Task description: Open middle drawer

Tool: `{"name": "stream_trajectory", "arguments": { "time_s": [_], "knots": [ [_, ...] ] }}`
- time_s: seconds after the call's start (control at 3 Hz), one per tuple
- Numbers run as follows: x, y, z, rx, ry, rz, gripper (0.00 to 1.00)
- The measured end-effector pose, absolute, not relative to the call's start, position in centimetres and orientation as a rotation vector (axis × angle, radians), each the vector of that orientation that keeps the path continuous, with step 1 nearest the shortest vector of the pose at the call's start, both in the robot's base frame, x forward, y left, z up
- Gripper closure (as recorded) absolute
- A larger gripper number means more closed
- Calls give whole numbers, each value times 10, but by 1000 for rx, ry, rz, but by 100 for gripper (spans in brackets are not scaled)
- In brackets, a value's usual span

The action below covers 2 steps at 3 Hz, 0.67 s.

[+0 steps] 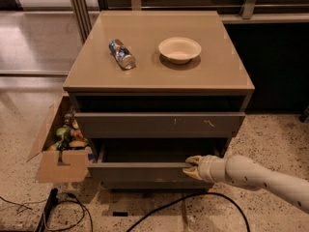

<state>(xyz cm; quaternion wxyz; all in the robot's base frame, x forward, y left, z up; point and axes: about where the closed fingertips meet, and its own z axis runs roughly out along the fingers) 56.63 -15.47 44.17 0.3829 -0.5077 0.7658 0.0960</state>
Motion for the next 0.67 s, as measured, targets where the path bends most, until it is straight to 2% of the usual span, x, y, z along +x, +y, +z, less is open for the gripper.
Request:
{"name": "stream_trajectory", "arguments": {
  "time_s": [0.33,0.67],
  "knots": [
    [566,-155,442,-1295,1953,245,43],
    [566,-155,442,-1295,1953,245,19]
  ]
}}
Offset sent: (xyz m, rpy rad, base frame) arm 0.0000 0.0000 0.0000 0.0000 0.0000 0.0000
